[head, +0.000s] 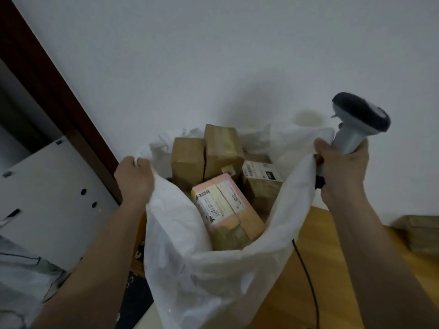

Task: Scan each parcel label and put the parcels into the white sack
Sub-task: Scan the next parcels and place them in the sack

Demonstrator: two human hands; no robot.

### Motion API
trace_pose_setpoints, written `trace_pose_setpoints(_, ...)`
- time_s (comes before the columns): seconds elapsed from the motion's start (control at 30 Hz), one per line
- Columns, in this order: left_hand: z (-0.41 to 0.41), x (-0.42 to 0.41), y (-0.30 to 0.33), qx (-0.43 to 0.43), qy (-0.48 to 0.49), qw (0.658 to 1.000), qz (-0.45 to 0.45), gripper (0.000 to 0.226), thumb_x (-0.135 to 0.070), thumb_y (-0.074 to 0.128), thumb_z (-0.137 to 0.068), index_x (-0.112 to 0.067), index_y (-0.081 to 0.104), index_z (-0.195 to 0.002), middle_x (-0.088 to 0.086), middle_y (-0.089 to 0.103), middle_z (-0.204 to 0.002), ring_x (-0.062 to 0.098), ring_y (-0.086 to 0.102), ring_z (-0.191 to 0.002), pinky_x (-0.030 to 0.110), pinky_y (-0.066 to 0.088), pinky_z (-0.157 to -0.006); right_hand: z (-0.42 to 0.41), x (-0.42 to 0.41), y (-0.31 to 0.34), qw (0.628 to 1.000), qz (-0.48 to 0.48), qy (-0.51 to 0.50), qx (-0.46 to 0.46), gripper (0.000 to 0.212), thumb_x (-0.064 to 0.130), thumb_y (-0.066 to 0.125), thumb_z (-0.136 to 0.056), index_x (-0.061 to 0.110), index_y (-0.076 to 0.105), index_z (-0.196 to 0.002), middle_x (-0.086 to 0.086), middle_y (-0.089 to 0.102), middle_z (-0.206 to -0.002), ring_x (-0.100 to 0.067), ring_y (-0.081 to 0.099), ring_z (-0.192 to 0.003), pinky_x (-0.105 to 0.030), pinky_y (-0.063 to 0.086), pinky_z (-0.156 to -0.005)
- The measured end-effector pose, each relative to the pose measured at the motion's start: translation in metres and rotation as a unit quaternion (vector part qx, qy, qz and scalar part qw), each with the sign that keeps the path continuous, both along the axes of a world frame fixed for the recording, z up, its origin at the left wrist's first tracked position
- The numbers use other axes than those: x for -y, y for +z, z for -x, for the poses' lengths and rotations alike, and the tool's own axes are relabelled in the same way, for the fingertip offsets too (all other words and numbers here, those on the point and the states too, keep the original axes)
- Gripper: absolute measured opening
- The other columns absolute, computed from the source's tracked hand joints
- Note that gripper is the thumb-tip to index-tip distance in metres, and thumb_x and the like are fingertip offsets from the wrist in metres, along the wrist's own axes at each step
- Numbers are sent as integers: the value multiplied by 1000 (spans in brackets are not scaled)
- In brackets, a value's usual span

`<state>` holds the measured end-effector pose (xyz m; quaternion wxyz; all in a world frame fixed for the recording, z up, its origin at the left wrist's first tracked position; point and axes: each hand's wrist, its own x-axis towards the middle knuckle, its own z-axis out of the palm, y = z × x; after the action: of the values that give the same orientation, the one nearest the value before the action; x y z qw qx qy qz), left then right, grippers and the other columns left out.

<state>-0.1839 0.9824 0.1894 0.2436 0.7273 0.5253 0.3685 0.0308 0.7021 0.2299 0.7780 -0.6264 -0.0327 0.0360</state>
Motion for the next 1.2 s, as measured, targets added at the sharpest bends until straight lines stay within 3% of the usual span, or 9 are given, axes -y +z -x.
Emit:
trace_pose_setpoints(0.13,-5,23,-20,-7,-38,990,139,44,-11,52,-95,-15,32,-56,6,28,-56,21,32,-48,25,28,-44,9,-3,-25,995,72,26,-65,43,6,68,-86,8,50,-125,-10,58,-102,-25,62,-86,-30,49,-64)
trace_pose_setpoints(0.37,0,14,24,164,30,980,109,33,0,51,-86,-16,34,-62,4,23,-62,14,25,-46,19,19,-37,1,5,-7,999,30,18,27,42,4,69,-82,14,50,-119,-3,59,-97,-15,62,-79,-26,56,-64)
trace_pose_setpoints(0.53,0,45,7,11,7,947,322,14,3,66,-85,0,53,-90,19,53,-89,27,51,-67,35,46,-62,16,-5,-32,986,118,97,-67,37,0,67,-83,5,54,-117,-12,61,-99,-32,64,-93,-29,52,-64)
trace_pose_setpoints(0.67,-8,36,41,84,1,974,209,30,9,67,-81,-13,49,-72,3,47,-75,20,49,-72,29,43,-70,4,1,-14,992,111,65,-4,34,1,70,-79,9,54,-108,-9,60,-92,-22,60,-78,-30,52,-64)
trace_pose_setpoints(0.77,-6,35,53,142,2,973,181,33,11,64,-80,-16,48,-71,5,48,-77,16,44,-62,25,38,-54,-2,7,-14,994,96,49,-4,35,3,70,-81,11,53,-110,-10,61,-94,-21,60,-79,-31,52,-68)
trace_pose_setpoints(0.9,2,50,22,47,12,972,229,25,-1,69,-82,-6,50,-97,15,50,-98,22,48,-74,27,38,-52,0,19,-43,986,146,52,-58,39,10,74,-82,3,55,-116,-14,63,-101,-28,63,-90,-41,56,-80)
trace_pose_setpoints(1.0,5,65,12,13,8,960,280,29,-12,70,-87,-1,43,-84,8,42,-77,20,43,-62,30,39,-53,-1,31,-54,983,157,68,-73,39,17,79,-79,3,56,-108,-10,61,-88,-24,58,-73,-37,51,-72)
trace_pose_setpoints(1.1,8,75,12,-59,-6,950,308,28,-16,66,-89,0,45,-99,9,45,-79,21,48,-65,29,41,-53,0,41,-57,978,164,96,-85,34,15,78,-79,4,57,-102,-12,57,-81,-21,52,-61,-33,46,-63)
trace_pose_setpoints(1.2,14,69,24,-57,17,968,246,11,-3,58,-88,-4,50,-81,15,47,-77,27,48,-63,31,41,-56,0,50,-45,982,135,95,-88,34,8,74,-81,2,57,-109,-11,57,-84,-22,55,-65,-33,47,-61)
